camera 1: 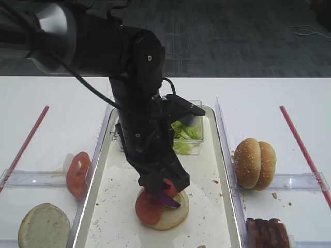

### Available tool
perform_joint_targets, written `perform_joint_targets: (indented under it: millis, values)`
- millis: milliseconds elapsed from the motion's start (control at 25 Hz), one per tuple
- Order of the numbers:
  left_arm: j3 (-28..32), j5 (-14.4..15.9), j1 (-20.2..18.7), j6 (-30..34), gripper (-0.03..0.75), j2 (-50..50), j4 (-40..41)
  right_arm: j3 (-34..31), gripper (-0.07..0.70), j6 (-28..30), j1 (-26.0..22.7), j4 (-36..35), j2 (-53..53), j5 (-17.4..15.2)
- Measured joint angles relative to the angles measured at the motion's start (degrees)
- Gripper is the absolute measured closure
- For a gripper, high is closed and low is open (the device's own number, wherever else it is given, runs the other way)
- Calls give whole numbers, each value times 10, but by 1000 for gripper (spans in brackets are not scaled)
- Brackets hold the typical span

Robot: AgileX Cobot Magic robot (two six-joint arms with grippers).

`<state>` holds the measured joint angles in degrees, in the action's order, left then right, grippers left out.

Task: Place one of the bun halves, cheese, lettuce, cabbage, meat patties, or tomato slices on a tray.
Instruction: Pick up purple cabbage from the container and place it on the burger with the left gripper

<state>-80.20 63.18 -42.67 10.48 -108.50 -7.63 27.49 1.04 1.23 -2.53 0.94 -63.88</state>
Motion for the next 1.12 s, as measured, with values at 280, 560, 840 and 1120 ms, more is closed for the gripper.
perform_joint_targets:
  millis: [280,560,840,1120]
  values:
    - [0,-1,0,14,692,0,-26,0,-58,0,0,0,0,0]
    - [0,-1,0,17,663,0,-30,0,-58,0,0,0,0,0]
    - [0,-1,0,16,430,0,-18,0,-58,0,0,0,0,0]
    - [0,-1,0,16,251,0,-17,0,-58,-2,0,0,0,0]
